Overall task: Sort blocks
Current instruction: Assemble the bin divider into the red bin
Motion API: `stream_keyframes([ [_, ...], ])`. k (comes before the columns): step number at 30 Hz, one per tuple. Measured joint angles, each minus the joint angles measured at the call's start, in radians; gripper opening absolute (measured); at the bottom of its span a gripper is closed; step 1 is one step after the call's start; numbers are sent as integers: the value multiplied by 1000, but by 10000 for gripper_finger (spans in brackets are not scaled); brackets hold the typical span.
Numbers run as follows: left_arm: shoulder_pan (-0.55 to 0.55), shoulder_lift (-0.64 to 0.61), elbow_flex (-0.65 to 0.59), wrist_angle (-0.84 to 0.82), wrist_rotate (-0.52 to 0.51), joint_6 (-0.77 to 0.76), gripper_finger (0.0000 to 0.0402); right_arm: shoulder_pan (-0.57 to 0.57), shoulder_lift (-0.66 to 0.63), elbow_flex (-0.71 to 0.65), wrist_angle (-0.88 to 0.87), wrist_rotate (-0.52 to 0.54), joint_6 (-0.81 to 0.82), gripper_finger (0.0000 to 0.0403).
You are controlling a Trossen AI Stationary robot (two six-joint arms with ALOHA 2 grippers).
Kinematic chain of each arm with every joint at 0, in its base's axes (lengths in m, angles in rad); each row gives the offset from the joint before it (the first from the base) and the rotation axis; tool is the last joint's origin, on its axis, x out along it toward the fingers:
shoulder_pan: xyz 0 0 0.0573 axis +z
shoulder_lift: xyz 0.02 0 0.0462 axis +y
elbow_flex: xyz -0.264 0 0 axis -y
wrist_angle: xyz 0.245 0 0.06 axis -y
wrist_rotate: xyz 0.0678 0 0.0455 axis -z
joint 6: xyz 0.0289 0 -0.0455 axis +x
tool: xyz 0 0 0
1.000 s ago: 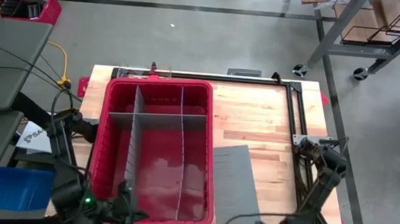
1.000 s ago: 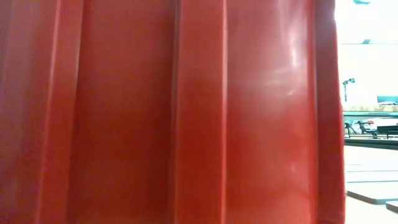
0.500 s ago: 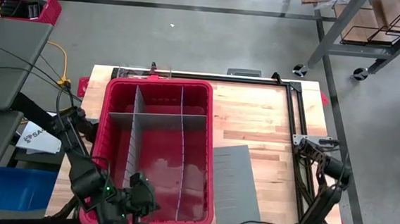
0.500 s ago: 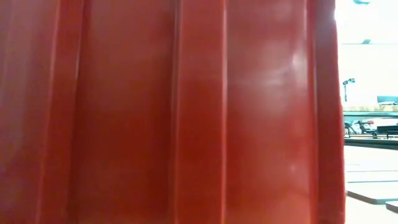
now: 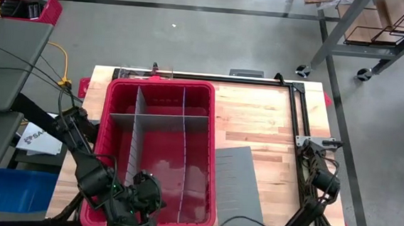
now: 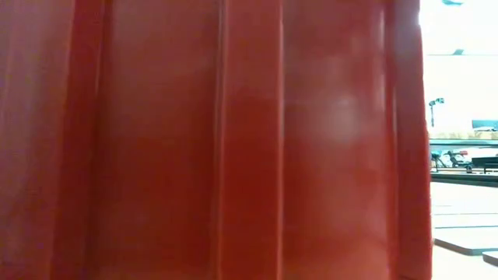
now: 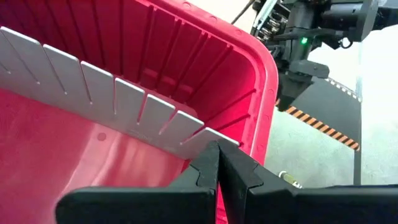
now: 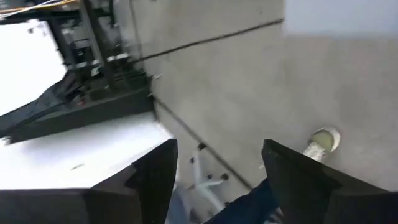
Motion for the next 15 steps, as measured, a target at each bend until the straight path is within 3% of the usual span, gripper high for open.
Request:
stream_keyframes([
  [8,17,4,0,5,0,-6,0,-19,-6,1,-144,-33,11,231],
  [15,33,4,0,7,4,2,0,-39,-17,5,-250,-144,18,231],
])
